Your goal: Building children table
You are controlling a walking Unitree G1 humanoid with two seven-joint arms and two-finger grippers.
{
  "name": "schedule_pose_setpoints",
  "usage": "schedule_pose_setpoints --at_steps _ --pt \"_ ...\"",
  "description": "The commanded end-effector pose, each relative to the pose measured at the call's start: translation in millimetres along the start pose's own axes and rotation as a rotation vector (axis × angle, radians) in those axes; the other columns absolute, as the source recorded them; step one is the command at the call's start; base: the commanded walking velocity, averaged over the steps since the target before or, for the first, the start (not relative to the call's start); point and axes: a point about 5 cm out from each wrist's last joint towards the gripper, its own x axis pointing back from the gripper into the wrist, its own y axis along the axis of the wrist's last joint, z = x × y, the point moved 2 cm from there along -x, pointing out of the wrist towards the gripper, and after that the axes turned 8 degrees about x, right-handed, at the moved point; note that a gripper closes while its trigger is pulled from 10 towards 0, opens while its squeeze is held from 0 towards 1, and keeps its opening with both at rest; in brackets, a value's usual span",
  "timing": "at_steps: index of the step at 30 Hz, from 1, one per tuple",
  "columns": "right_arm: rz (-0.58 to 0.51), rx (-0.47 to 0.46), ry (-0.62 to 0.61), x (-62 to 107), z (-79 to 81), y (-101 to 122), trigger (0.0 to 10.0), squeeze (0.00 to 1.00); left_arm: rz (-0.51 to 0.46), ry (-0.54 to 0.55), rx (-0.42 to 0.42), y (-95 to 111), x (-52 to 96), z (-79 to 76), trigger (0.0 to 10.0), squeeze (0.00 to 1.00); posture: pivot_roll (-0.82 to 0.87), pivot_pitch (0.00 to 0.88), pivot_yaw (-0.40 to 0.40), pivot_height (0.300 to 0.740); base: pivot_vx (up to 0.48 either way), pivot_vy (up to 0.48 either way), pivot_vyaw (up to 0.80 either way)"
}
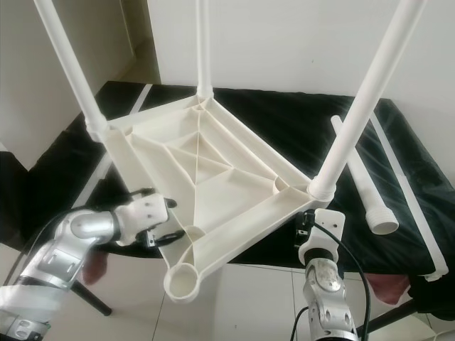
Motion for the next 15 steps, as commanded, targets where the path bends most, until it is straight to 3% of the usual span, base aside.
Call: schedule_pose_setpoints --at_steps 1,6,15 --pt "0.023 0.003 0.071 -4.5 12.3 -1.6 10.0 0.0 -0.003 -0.126 0.006 1.8 -10.2 -17.8 10.0 0.0 0.0 0.02 0.002 0.74 0.0 0.0 0.0" --pt "0.009 0.02 0.114 -19.8 18.1 4.1 10.0 0.0 -0.056 -0.163 -0.029 19.7 -20.3 -26.2 10.0 0.0 0.0 0.012 0.002 0.74 0.0 0.0 0.0" --pt "-0.017 0.018 0.083 -38.1 12.3 12.0 10.0 0.0 -0.104 -0.175 -0.061 40.6 -37.1 -29.8 10.0 0.0 0.0 0.01 0.005 0.74 0.0 0.0 0.0"
